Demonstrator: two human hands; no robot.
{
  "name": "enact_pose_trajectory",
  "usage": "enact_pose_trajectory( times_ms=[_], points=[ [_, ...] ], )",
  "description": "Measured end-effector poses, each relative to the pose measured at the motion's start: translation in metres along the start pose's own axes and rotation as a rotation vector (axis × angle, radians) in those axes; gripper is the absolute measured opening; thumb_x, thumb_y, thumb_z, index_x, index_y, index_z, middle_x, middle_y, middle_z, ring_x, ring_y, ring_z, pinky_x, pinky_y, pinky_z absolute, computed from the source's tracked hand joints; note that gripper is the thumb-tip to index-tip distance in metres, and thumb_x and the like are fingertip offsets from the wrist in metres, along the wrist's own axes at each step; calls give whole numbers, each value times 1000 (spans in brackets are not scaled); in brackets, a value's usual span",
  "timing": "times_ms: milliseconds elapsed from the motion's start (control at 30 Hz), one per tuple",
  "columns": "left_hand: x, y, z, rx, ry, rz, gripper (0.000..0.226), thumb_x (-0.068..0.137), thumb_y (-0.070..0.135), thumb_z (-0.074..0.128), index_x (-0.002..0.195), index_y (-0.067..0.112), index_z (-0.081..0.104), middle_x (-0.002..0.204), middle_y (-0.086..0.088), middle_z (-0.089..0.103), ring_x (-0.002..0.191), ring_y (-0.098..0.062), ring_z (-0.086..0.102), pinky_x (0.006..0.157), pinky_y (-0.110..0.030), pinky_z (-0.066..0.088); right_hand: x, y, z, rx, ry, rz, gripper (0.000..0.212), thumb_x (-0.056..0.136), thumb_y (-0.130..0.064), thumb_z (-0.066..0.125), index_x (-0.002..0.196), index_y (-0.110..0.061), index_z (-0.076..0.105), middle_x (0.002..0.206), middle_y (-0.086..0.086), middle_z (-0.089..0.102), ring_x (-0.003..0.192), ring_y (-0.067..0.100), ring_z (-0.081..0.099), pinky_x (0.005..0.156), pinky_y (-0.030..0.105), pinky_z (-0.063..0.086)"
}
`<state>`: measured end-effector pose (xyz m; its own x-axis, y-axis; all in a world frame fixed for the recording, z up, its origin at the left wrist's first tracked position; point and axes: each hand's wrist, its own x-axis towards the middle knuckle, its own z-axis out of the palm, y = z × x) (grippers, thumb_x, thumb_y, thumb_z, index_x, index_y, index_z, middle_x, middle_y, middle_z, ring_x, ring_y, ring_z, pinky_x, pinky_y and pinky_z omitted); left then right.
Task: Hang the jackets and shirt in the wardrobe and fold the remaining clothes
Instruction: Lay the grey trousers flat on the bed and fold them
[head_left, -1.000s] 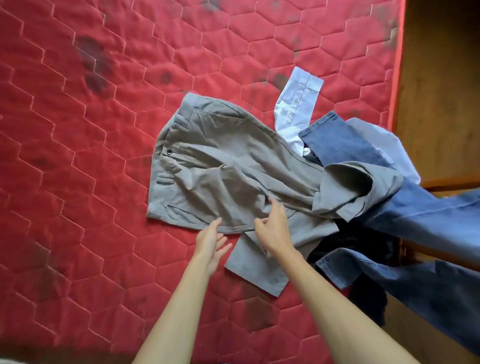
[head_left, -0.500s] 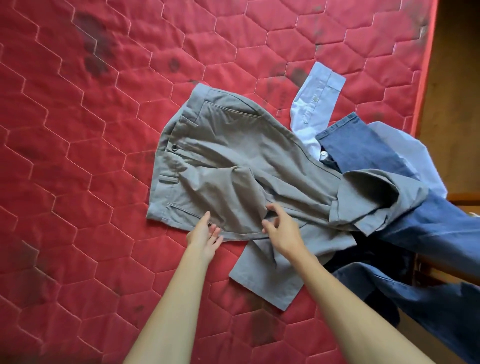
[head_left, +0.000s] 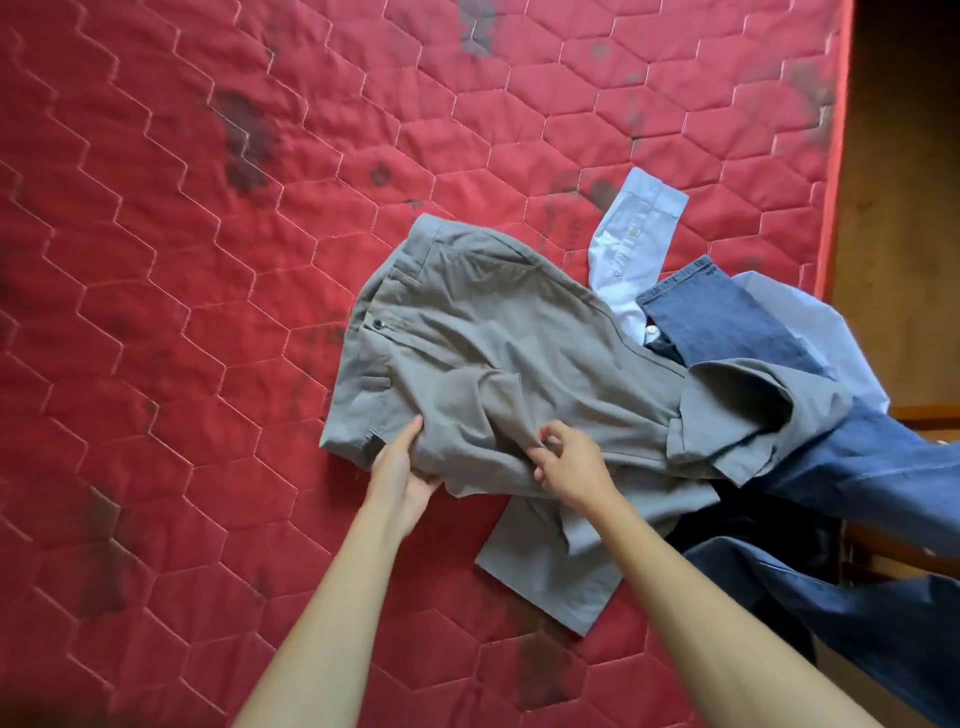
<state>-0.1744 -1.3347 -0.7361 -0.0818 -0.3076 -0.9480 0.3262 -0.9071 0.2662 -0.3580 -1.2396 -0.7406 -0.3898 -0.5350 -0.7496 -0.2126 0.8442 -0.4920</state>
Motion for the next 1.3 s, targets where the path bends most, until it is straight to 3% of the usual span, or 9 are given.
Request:
enact_pose_trajectory(
  times_ms=[167,467,600,733,833,967,1033,1167,1300],
  points=[
    [-76,31,22,136,-109,105,38,92,44,64,112,12,72,107,-9,76,100,-26,72,91,-44,55,-64,-19,-33,93,-159,12,6,92,-7,64,94,-3,60,65,11,60,48,8,55,51,25,49],
    [-239,88,49,344,-343,319,35,94,19,63,119,-6,67,118,-26,68,112,-39,66,103,-51,50,-176,-66,-87,10,-244,-84,17,81,-16,63,95,-21,70,64,-3,65,51,8,54,52,22,46],
    [-333,103,55,414,-465,452,19,93,8,61,97,4,79,109,-22,72,100,-34,71,90,-44,58,-207,-82,-120,-14,-95,-155,31,82,-5,54,104,-22,68,70,-3,68,54,5,58,59,24,50],
    [-425,125,57,450,-588,605,26,87,7,62,111,4,74,114,-24,70,103,-36,69,90,-44,58,-251,-114,-150,126,167,-221,22,92,-4,54,109,-14,62,81,1,68,62,10,60,55,12,46],
    [-493,138,58,496,-659,714,38,80,6,67,117,2,69,112,-26,70,94,-34,69,77,-37,60,-278,-139,-172,147,273,-268,25,93,-23,62,117,-17,63,99,2,72,86,15,67,82,30,54],
    [-587,149,52,548,-752,835,26,67,1,75,88,15,81,93,-16,74,80,-25,73,67,-30,60,-312,-175,-202,318,359,-386,109,61,-89,58,133,-8,54,132,11,59,120,25,57,104,40,44],
    [-625,151,43,534,-759,912,26,61,-1,78,77,18,82,87,-11,76,77,-20,73,64,-26,60,-334,-190,-219,439,367,-460,133,46,-99,50,142,-7,46,141,10,52,132,25,48,111,40,37],
    [-682,141,22,526,-758,1023,43,36,15,95,76,17,82,86,-10,77,76,-19,74,61,-25,58,-384,-209,-243,756,5,-606,100,59,-82,70,134,-17,57,133,0,64,121,13,61,105,34,44],
    [-712,124,5,532,-704,1102,18,54,20,87,71,21,81,82,-6,77,75,-16,74,65,-26,59,-413,-214,-228,1017,-376,-619,47,98,-51,48,130,-20,63,131,4,66,127,21,57,108,43,42]
  ],
)
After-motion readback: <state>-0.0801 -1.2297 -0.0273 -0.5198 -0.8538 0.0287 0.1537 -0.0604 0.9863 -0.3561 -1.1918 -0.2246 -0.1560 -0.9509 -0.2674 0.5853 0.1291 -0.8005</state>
